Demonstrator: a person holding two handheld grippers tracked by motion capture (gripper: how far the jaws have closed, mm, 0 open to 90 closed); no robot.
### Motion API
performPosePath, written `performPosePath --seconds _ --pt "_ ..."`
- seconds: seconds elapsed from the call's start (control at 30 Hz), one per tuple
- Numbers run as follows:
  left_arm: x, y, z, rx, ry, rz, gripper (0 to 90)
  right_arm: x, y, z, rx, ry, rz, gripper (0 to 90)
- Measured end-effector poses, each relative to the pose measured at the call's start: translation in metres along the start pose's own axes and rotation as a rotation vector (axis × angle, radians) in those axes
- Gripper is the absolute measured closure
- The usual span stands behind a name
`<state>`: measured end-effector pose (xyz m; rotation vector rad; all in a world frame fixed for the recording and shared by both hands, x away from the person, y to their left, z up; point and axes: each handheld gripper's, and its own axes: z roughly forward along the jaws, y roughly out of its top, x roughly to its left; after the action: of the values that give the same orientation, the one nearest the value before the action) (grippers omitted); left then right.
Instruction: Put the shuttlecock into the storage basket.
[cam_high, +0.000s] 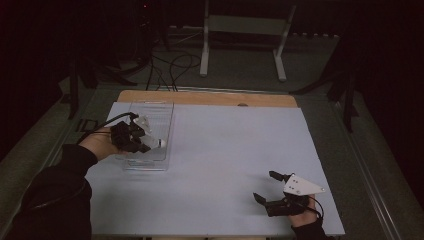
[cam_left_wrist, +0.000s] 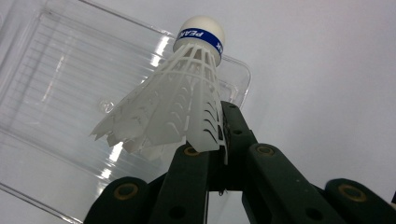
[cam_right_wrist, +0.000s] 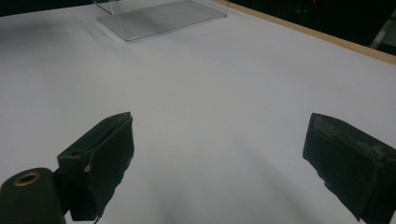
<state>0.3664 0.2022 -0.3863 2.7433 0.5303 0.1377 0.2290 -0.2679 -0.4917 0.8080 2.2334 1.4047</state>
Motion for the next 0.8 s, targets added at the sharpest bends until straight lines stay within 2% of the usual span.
performPosePath --seconds 0.13,0.23,0.3,0.37,0.67,0.8 --pt "0.003 -0.001 0.004 0.002 -0.009 -0.012 89.9 0.000 0.000 0.000 0.003 0.001 0.002 8.8" --pt "0.006 -0.001 0.008 -0.003 -0.027 -0.038 89.7 0.000 0.000 0.001 0.010 0.005 0.004 8.8" --pt "0.006 -0.001 0.012 0.000 -0.032 -0.035 89.7 0.000 0.000 0.001 0.009 0.004 0.004 8.8" --pt "0.006 -0.001 0.015 0.007 -0.036 -0.016 89.8 0.000 0.000 0.000 0.006 0.002 0.004 8.8" --pt "0.006 -0.005 0.021 0.025 -0.040 -0.029 89.8 0.000 0.000 0.000 0.005 0.000 0.001 8.8" --pt "0.005 -0.007 0.023 0.026 -0.056 -0.014 89.8 0.000 0.000 0.000 0.006 -0.001 0.002 8.8"
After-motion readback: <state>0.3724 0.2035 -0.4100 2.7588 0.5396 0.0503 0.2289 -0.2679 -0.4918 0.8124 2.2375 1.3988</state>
